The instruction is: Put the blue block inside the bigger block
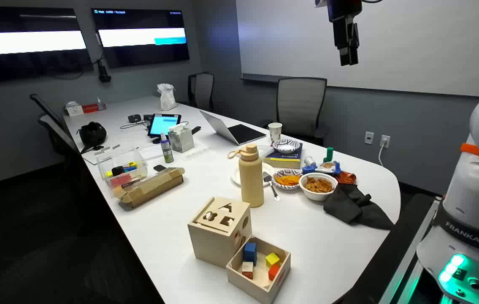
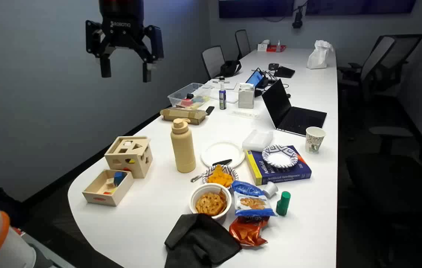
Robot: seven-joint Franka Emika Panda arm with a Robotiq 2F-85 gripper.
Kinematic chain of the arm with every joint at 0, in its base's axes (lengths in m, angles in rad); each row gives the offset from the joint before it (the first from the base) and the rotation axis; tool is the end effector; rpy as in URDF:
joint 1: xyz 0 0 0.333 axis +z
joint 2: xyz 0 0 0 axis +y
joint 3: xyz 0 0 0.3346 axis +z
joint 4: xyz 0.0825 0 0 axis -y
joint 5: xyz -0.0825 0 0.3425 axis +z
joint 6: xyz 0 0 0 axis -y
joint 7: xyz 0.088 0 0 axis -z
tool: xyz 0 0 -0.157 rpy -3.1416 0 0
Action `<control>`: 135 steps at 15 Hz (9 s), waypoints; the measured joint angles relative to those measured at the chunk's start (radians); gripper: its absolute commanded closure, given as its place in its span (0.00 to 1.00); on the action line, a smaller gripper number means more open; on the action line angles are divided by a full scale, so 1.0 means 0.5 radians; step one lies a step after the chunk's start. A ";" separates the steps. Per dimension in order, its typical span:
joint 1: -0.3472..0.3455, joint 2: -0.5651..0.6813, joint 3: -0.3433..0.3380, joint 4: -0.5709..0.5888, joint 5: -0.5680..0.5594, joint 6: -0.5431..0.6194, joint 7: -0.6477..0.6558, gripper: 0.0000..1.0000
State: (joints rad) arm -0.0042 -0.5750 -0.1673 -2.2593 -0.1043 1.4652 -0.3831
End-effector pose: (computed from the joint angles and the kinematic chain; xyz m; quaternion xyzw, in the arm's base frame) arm 0.2820 -0.0764 0.5261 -0.9860 -0.1234 0.1102 0.0224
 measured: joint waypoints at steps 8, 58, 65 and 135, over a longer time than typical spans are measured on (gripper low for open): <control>0.000 0.000 0.000 0.000 0.000 0.000 0.000 0.00; 0.466 1.727 0.828 -0.489 0.739 2.315 0.273 0.00; 0.485 1.971 0.828 -0.330 0.439 2.318 0.373 0.00; 0.877 2.270 0.525 -0.249 -0.201 2.834 0.860 0.67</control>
State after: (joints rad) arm 0.4343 0.5600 0.0952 -2.3838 -0.2050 2.8820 0.0470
